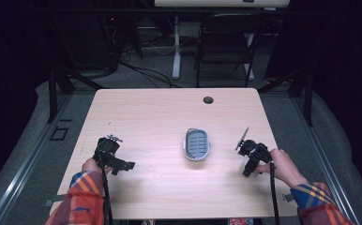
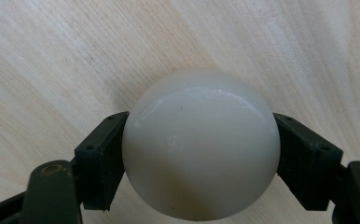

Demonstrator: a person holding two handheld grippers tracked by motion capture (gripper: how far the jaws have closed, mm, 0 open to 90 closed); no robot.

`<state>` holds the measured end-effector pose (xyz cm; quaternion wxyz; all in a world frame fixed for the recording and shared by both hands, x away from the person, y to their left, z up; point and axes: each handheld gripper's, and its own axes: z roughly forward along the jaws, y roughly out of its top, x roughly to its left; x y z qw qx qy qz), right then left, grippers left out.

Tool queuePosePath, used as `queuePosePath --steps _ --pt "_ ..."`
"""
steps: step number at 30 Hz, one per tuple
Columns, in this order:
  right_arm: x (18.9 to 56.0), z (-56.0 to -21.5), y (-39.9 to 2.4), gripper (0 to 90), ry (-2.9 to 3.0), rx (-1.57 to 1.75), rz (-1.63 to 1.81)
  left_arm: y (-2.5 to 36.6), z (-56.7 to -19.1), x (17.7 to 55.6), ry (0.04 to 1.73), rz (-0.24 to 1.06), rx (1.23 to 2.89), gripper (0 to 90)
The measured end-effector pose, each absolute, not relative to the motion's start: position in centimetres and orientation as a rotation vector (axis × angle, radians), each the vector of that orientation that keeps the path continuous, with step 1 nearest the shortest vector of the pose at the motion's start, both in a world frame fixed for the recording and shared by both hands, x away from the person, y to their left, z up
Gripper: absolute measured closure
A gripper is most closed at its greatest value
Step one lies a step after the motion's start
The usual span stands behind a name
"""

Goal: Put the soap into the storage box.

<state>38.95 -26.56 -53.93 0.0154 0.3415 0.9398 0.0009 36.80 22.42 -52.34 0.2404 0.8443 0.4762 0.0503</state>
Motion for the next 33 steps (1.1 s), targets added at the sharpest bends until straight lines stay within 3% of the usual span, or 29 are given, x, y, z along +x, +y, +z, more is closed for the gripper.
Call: queuePosePath --steps 33 --pt "39.4 -52.1 -26.7 24.4 2.906 1.111 0.062 22.4 -52.3 36.7 1.309 0.136 2.304 0.0"
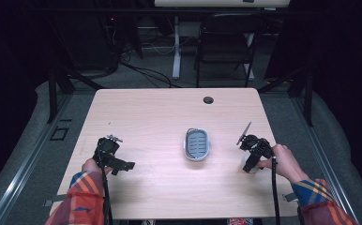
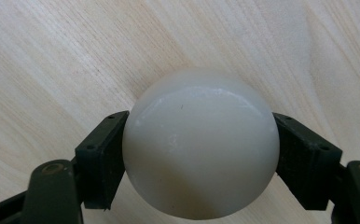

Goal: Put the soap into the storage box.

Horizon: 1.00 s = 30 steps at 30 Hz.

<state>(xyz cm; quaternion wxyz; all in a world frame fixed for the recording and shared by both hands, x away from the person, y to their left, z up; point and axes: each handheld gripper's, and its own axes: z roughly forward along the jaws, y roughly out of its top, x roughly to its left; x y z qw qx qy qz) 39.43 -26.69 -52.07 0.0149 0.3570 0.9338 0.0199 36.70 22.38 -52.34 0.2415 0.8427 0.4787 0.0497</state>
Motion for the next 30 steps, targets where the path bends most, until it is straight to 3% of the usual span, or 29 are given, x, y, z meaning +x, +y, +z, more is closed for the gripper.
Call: queuePosePath --steps 30 --pt "41.9 -48.8 -23.8 24.5 2.913 1.024 0.041 22.2 -52.4 36.8 1.292 0.116 2.312 0.0"
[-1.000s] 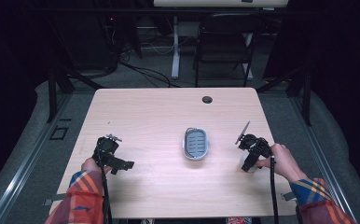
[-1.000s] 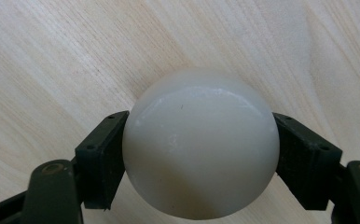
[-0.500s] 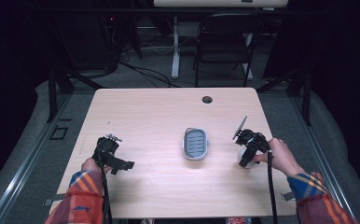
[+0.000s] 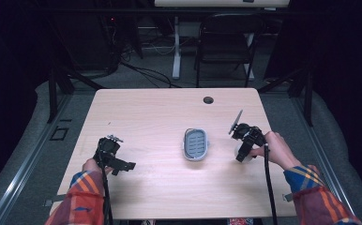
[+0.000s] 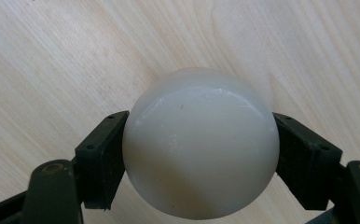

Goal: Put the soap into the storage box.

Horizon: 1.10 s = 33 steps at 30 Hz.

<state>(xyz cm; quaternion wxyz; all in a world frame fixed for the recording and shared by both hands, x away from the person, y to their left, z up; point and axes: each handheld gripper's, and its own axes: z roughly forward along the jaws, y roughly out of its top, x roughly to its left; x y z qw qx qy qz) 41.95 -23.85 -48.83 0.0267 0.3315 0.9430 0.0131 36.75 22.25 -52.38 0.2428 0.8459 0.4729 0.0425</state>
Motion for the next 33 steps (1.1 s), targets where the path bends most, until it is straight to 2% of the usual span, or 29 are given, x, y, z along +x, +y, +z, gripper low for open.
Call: queuePosePath --steps 33 --pt "44.3 -45.5 -20.4 24.5 2.906 0.943 0.066 22.2 -52.4 36.8 1.287 0.113 2.320 0.0"
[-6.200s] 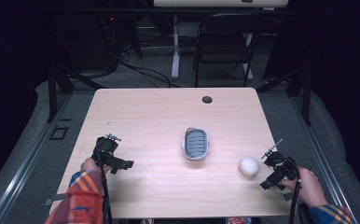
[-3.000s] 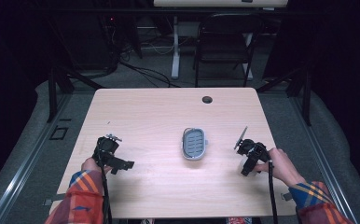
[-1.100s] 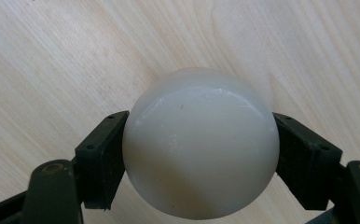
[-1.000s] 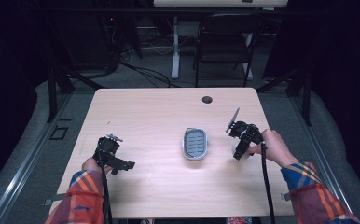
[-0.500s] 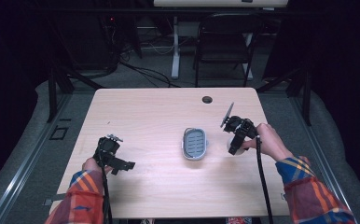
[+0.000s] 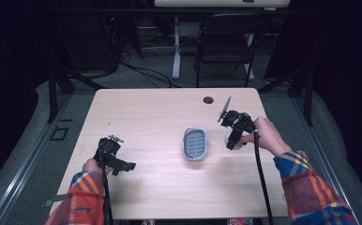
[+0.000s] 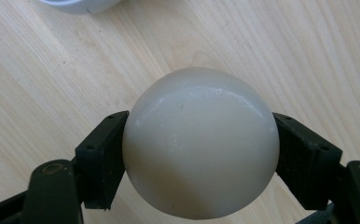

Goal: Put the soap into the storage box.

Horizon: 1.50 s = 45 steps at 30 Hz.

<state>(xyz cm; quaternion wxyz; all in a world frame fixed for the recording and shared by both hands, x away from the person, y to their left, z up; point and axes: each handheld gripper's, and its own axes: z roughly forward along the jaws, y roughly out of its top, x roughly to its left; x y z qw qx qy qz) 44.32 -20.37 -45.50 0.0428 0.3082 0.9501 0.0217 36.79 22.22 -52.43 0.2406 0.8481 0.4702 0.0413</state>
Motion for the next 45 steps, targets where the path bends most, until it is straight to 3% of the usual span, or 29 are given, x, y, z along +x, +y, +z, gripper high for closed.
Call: queuePosePath --steps 45 --pt "46.8 -42.9 -14.3 24.5 2.923 0.811 0.121 22.2 -52.5 36.8 1.283 0.102 2.327 0.0"
